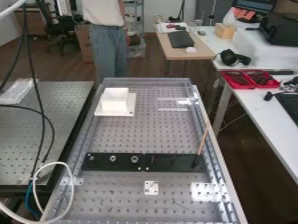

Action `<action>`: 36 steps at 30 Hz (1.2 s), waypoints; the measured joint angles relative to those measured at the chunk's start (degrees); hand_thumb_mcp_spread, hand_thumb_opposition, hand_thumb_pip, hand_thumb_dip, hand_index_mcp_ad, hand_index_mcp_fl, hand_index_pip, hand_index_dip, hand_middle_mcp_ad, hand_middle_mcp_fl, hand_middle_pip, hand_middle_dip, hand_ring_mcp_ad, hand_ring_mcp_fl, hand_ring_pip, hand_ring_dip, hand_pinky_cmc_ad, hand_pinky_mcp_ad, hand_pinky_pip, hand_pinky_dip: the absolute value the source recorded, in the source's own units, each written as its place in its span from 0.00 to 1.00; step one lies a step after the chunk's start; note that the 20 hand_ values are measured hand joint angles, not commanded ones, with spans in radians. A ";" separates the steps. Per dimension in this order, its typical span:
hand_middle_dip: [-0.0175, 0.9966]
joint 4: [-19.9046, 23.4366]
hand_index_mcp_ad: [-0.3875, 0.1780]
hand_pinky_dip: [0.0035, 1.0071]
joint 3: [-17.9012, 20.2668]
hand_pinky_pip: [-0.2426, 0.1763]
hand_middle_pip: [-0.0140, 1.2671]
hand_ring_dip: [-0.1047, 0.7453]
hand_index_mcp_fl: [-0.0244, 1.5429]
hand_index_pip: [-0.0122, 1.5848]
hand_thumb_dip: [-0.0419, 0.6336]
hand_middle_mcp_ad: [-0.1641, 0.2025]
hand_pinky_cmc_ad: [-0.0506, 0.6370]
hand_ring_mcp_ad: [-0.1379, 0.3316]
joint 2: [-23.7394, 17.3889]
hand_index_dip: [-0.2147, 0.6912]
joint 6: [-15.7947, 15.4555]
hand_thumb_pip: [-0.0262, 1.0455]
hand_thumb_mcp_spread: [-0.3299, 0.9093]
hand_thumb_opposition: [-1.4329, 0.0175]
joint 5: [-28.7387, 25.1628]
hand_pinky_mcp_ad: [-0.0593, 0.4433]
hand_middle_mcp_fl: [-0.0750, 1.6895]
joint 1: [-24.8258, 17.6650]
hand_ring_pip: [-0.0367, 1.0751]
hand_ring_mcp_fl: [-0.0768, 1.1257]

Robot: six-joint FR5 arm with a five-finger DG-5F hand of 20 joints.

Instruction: Grab the larger nut and place it in the white container

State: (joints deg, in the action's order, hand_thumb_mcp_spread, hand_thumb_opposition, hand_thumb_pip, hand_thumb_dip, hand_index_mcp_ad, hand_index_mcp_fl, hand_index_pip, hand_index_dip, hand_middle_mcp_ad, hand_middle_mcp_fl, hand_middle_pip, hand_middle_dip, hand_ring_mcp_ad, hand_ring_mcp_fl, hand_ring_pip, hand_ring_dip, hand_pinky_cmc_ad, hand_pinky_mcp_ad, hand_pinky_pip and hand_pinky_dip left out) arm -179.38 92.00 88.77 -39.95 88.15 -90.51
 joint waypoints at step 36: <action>0.24 1.14 0.62 0.67 2.21 0.37 0.12 0.32 0.04 0.08 0.16 0.64 0.65 0.69 -0.84 0.17 0.39 0.47 0.42 0.42 -0.81 0.87 0.09 0.08 0.13 0.09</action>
State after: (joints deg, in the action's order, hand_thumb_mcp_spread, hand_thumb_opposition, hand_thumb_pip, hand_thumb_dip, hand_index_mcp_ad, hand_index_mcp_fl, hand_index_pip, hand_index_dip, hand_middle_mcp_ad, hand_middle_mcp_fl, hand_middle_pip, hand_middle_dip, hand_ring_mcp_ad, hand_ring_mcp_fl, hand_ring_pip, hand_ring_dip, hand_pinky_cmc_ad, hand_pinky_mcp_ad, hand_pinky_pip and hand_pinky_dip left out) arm -178.24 94.21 87.94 -39.55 87.35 -90.43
